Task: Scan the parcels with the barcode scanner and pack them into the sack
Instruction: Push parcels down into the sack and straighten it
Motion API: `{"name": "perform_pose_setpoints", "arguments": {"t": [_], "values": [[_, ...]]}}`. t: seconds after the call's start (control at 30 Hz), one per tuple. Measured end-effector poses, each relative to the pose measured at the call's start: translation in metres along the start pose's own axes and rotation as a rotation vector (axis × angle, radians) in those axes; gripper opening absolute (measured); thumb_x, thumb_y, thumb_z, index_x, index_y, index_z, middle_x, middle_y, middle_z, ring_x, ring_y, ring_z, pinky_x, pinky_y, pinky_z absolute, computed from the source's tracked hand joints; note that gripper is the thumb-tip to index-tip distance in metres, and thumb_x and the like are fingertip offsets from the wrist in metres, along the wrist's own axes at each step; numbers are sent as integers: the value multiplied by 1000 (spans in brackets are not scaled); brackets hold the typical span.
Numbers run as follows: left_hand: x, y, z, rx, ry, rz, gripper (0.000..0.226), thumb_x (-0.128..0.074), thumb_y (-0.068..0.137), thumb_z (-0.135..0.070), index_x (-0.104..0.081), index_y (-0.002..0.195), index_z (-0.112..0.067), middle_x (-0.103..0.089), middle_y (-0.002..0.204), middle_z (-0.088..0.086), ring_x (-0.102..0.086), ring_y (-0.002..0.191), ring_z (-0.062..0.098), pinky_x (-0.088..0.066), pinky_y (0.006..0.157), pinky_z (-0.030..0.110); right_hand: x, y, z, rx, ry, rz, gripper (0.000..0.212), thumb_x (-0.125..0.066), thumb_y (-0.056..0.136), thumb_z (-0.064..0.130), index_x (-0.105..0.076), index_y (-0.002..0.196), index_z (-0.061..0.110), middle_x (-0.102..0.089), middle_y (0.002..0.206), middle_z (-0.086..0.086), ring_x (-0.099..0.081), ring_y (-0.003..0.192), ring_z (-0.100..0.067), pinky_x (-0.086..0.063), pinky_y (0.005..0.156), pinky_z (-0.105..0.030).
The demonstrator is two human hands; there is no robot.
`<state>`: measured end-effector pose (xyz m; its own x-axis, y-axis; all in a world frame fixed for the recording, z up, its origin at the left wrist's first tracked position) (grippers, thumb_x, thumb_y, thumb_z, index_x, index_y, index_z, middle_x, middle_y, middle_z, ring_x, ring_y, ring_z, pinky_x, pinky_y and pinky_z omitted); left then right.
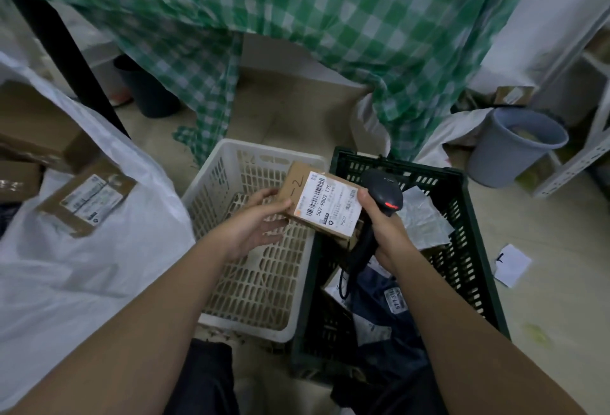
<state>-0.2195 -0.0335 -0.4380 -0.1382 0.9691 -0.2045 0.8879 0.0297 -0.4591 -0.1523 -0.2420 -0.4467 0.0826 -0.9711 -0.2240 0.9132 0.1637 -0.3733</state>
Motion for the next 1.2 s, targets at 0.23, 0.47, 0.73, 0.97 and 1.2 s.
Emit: {"name": "perform_pose_setpoints", "arguments": {"t": [0.23,0.47,0.73,0.97,1.2], "values": [[22,-5,-24,-204,-53,-150,47,-78,70,-25,-62,114,-29,-58,130,8,-61,114,25,-50,98,41,-3,-5,14,75,-298,48,35,-81,75,31,-68,103,15,-72,95,1,-68,85,-11,-56,72,-19],[59,-6,-18,-210,85,-352,47,-76,80,-19,-52,122,-22,-53,129,1,-57,112,19,-49,98,38,-2,-17,12,73,-766,206,38,-81,75,21,-68,108,9,-70,98,-3,-66,87,-13,-50,72,-21],[64,-7,-20,-230,45,-359,45,-74,83,-16,-52,122,-18,-53,128,0,-59,107,16,-50,95,34,-19,-55,24,199,-759,357,24,-78,79,33,-70,99,21,-72,89,-6,-67,80,-15,-52,85,-39],[60,-10,-23,-237,-27,-317,48,-73,83,-16,-51,125,-15,-51,134,5,-60,109,17,-50,100,40,-28,-78,40,275,-822,401,10,-59,92,30,-54,89,22,-59,75,-5,-55,57,-8,-46,57,-17],[61,-11,-27,-268,-104,-334,45,-69,87,-13,-50,128,-12,-51,134,6,-61,110,18,-53,92,33,-32,-82,40,277,-952,433,28,-56,95,33,-50,73,17,-55,57,5,-49,45,-2,-43,53,-12]]}}
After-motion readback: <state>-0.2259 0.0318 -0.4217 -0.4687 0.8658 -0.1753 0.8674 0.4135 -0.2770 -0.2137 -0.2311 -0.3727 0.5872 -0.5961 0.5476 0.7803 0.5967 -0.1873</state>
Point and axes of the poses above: each hand's wrist, its own y-axis towards the middle knuckle, its own x-axis out of the back of the hand, z = x × y, the point moved 9 cm from there along y, towards the middle knuckle
